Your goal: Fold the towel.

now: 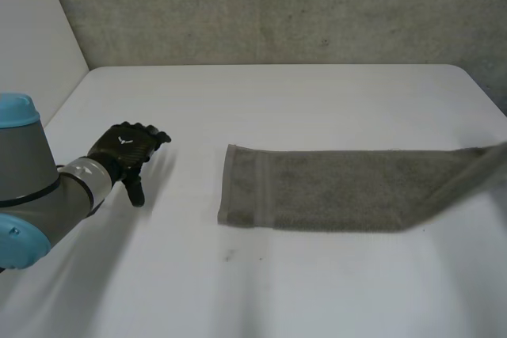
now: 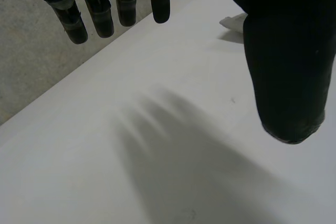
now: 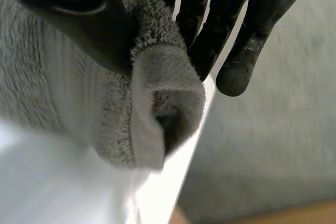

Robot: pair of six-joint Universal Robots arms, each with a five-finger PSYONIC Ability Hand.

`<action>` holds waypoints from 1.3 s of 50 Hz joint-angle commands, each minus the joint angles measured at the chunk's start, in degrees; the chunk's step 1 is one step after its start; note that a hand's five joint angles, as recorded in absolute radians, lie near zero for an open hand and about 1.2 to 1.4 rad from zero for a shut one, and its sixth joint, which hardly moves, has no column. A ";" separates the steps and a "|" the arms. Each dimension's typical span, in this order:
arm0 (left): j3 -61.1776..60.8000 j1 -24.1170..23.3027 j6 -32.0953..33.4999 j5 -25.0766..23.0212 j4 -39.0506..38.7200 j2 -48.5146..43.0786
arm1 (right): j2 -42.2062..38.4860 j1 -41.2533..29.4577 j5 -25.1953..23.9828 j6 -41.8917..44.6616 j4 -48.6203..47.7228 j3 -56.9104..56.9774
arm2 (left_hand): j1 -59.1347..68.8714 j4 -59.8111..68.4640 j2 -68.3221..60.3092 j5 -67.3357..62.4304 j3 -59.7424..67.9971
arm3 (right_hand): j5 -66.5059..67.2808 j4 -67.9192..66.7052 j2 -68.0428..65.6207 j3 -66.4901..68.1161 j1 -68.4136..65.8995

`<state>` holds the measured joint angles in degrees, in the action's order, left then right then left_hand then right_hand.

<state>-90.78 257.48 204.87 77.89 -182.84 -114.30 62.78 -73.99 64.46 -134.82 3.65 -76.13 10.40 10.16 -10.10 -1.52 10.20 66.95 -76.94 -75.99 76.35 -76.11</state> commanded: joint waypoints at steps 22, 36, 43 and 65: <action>-0.71 -0.75 -0.08 -0.02 0.03 2.41 | -18.48 -57.93 0.84 2.10 -0.57 12.24 | -0.19 0.05 -0.11 1.31 0.02 | 2.78 -2.79 -3.74 3.37 -3.62; 4.03 -8.91 -2.27 0.24 -1.37 4.17 | -1.36 -45.82 7.35 -14.04 -1.97 -0.39 | 0.65 0.89 -0.95 0.47 0.85 | -66.95 66.94 65.99 -66.35 66.11; 5.09 -12.70 -7.29 0.42 -1.55 3.47 | 2.17 -36.66 7.17 -17.06 -5.93 -13.34 | 0.99 1.23 -1.29 0.13 1.19 | -66.95 66.94 65.99 -66.35 66.11; 1.92 -15.34 -8.79 4.37 -3.04 2.68 | 4.63 -26.38 7.43 -8.27 -19.47 -24.24 | 0.65 0.89 -0.95 0.46 0.86 | 3.05 -3.06 -4.01 3.65 -3.89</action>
<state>-87.55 241.78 196.11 82.32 -185.94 -112.87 65.15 -99.53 71.21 -146.62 -12.89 -102.42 10.12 9.88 -10.12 -1.52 9.87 65.68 -76.97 -72.37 76.99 -73.29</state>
